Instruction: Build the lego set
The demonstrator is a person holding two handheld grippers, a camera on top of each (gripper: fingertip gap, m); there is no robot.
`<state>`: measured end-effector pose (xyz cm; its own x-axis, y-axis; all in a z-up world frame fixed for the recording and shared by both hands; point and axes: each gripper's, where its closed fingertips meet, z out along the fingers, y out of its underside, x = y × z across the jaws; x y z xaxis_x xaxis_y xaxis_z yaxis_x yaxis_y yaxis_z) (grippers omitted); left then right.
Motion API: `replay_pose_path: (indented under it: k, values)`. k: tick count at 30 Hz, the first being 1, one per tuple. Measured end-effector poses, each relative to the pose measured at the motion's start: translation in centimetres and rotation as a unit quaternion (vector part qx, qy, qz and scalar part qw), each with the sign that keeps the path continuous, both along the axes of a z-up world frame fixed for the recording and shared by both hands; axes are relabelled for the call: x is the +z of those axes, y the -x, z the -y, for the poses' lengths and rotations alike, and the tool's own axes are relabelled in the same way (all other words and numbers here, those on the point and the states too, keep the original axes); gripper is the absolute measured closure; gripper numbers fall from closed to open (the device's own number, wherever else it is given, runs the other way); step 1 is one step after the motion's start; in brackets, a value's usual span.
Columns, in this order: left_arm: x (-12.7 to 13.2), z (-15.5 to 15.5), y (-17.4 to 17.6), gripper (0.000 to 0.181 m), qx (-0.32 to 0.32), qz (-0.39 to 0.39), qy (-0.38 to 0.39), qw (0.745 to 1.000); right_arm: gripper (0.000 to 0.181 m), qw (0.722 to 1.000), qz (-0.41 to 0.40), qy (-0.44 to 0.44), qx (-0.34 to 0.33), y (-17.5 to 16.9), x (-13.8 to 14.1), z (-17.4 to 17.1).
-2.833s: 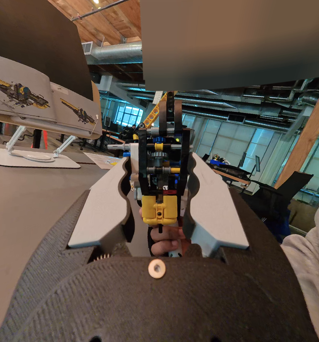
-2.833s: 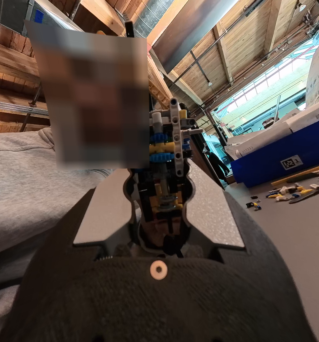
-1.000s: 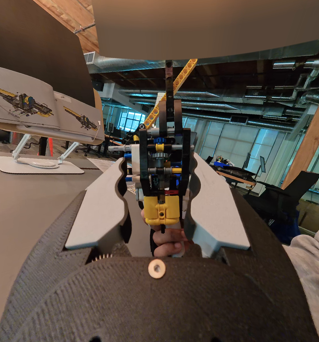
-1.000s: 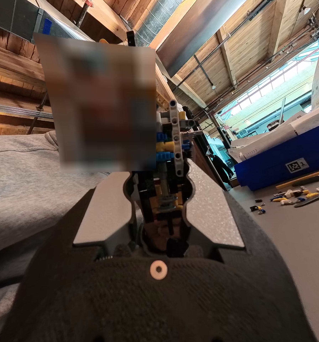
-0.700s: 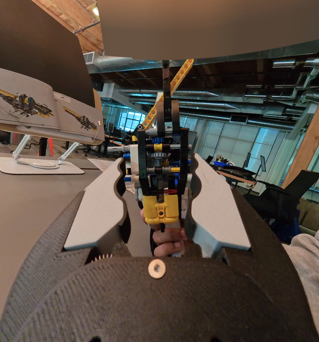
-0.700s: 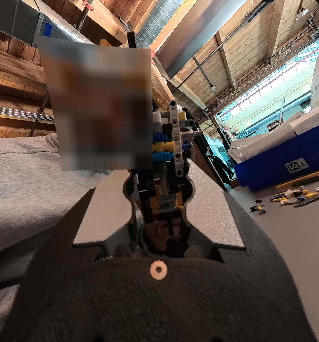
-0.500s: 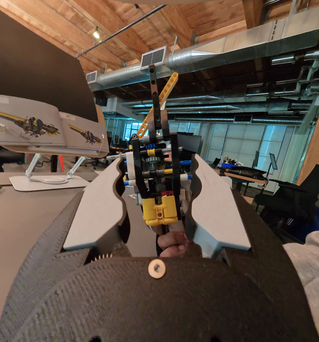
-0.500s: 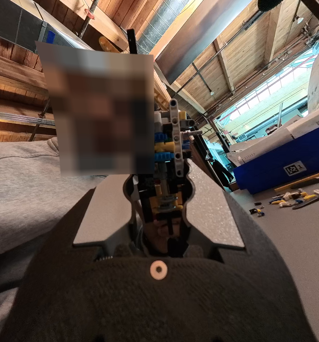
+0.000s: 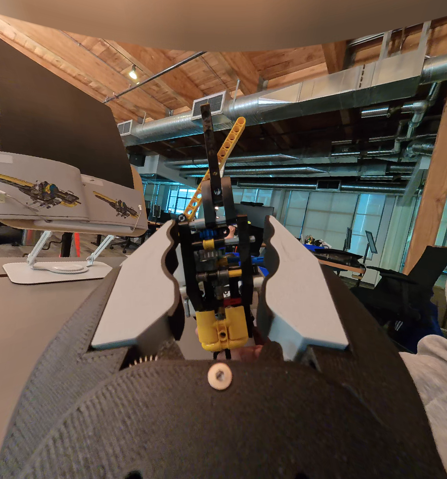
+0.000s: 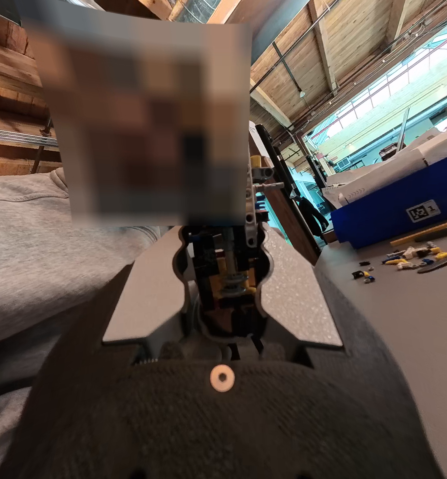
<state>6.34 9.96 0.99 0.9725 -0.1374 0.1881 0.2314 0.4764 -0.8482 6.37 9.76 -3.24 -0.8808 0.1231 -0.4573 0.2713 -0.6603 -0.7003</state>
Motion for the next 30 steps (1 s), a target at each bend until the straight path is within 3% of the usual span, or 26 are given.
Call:
replay_pose_path:
  k: [9,30]
  values:
    - [0.24,0.33,0.4,0.126,0.005,0.005,-0.01,1.0,0.13,1.0,0.003,-0.006,0.003,0.02,-0.15,0.22]
    - [0.21,0.51,0.61,0.128,0.002,0.015,-0.012,1.0,0.13,1.0,0.002,-0.006,0.007,-0.06,-0.15,0.32]
